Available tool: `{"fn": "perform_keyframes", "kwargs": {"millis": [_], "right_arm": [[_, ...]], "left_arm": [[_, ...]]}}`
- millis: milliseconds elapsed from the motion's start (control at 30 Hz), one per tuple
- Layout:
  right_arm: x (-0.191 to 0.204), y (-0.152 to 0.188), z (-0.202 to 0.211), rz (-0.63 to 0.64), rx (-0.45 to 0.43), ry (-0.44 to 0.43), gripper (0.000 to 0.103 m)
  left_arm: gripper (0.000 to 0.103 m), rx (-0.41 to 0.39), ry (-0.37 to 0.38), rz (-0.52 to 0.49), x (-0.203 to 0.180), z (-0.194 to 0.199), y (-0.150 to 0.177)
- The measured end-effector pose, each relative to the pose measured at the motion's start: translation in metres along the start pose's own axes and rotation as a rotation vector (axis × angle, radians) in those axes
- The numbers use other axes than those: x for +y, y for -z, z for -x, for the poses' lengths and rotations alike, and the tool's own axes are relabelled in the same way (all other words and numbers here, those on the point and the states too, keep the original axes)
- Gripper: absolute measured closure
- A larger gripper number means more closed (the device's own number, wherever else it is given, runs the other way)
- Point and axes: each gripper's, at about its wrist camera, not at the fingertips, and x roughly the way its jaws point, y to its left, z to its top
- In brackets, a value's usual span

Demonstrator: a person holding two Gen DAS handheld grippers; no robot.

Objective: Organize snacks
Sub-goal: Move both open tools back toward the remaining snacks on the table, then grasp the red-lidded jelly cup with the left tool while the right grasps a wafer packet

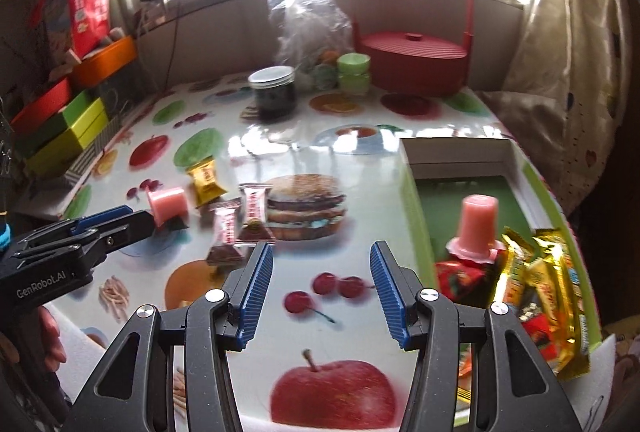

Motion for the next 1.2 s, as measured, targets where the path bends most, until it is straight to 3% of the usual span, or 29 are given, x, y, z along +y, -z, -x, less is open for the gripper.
{"fn": "perform_keyframes", "kwargs": {"millis": [500,733,833,1200], "right_arm": [[0.049,-0.015,-0.043,0.091,0.055,-0.085,0.052],[0.069,-0.014,-0.061,0.146,0.084,-0.114,0.052],[0.073,-0.012,-0.068,0.16,0.099,-0.115,0.053],[0.075,-0.011,-0.085,0.163,0.126,-0.109,0.058]], "left_arm": [[0.058,-0.003,-0.057,0.092,0.06,-0.003,0.0],[0.058,0.014,-0.032,0.083,0.068,-0.013,-0.001],[0.048,0.019,-0.016,0.072,0.066,-0.018,-0.003],[0.048,0.032,0.033,0.043,0.06,-0.039,-0.016]]}}
